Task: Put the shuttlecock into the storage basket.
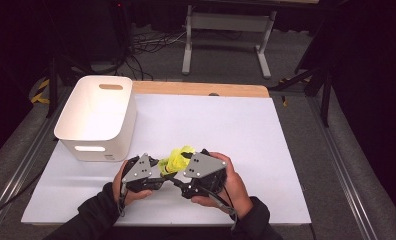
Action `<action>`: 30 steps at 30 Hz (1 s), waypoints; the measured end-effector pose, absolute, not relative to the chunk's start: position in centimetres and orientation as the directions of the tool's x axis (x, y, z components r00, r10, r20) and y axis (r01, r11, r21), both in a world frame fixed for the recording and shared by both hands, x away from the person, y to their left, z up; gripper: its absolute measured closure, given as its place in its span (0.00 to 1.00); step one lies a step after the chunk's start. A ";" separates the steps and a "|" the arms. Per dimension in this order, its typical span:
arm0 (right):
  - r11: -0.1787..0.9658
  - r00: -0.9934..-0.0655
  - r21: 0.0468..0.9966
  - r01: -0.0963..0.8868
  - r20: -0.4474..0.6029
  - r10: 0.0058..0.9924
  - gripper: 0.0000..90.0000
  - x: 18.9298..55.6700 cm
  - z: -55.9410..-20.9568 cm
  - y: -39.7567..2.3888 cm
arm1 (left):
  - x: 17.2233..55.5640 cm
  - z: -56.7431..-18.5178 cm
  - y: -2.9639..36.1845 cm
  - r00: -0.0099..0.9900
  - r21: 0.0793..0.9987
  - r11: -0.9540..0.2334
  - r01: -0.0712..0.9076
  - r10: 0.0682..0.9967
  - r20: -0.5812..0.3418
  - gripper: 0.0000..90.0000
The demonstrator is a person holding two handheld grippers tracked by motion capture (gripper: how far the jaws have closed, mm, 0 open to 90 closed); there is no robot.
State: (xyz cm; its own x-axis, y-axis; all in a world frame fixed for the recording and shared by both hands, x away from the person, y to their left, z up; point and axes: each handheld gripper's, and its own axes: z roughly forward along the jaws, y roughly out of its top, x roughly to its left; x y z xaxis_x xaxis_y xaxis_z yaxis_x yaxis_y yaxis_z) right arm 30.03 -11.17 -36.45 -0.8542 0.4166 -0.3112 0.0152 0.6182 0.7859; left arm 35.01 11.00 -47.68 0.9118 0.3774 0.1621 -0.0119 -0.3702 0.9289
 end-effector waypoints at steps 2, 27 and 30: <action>0.620 -0.852 0.784 0.017 -0.312 0.419 0.31 30.0 -36.5 -11.2 | 35.0 -47.7 11.0 0.911 0.929 -0.369 -0.012 0.379 0.162 0.62; 0.577 -0.768 0.816 0.003 -0.368 0.524 0.19 29.9 -36.1 -14.1 | 34.9 -47.4 11.8 0.907 0.931 -0.364 -0.016 0.387 0.167 0.62; 0.572 -0.747 0.820 -0.006 -0.384 0.542 0.19 30.0 -36.5 -14.7 | 35.0 -47.4 12.0 0.906 0.933 -0.359 -0.011 0.391 0.161 0.62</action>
State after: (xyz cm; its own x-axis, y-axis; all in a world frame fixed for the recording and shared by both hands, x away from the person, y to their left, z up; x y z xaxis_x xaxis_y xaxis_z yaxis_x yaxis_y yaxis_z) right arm 29.97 -14.72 -36.47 -0.7474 0.5424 -0.3836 -0.0055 0.5723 0.8200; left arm 34.99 12.02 -47.35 0.9060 0.3915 0.1610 -0.0106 -0.3593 0.9332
